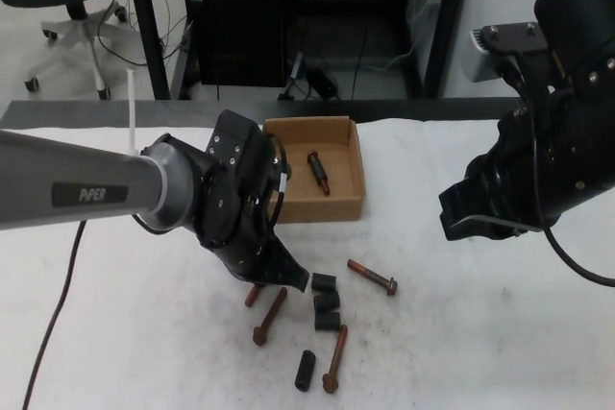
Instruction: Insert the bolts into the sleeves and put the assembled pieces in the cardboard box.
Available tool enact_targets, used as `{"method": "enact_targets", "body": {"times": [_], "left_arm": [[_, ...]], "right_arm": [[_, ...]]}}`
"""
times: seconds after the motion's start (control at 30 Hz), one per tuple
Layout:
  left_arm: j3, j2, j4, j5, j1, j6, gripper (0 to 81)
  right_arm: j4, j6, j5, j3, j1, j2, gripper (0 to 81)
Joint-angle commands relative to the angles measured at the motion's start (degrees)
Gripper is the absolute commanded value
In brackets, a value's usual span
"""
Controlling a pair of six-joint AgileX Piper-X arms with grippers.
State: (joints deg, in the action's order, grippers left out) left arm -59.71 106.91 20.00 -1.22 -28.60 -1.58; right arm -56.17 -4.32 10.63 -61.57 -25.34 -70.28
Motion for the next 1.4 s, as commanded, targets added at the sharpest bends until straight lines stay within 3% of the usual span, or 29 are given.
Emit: {"method": "enact_targets", "body": {"times": [0.0,0.27,0.67,0.8,0.97,1.13,1.37], "left_arm": [[0.21,0.75,1.23,1.61,0.59,0.09,0.4],[0.21,-4.99,2.48,1.61,0.65,0.64,0.4],[8.68,-37.85,-1.27,0.86,3.96,13.08,0.4],[19.09,-50.32,-10.70,-12.04,7.30,18.49,0.4],[33.74,-58.61,-38.41,-33.82,11.31,29.46,0.4],[41.26,-57.30,-54.82,-40.37,14.51,41.23,0.4],[41.91,-55.74,-56.00,-47.90,17.87,41.20,0.4]], "right_arm": [[-0.21,-0.03,0.87,0.03,-0.08,0.63,20.3],[-0.17,-0.03,0.87,0.03,0.04,0.63,20.3],[1.65,4.32,0.93,0.03,2.77,0.63,20.3],[5.24,4.32,3.36,0.03,2.92,0.63,20.3],[13.10,4.32,16.26,0.03,2.65,-0.12,20.3],[18.37,4.32,19.83,0.03,2.41,-2.85,20.3],[20.66,6.15,19.83,0.03,1.69,-11.58,20.3]]}}
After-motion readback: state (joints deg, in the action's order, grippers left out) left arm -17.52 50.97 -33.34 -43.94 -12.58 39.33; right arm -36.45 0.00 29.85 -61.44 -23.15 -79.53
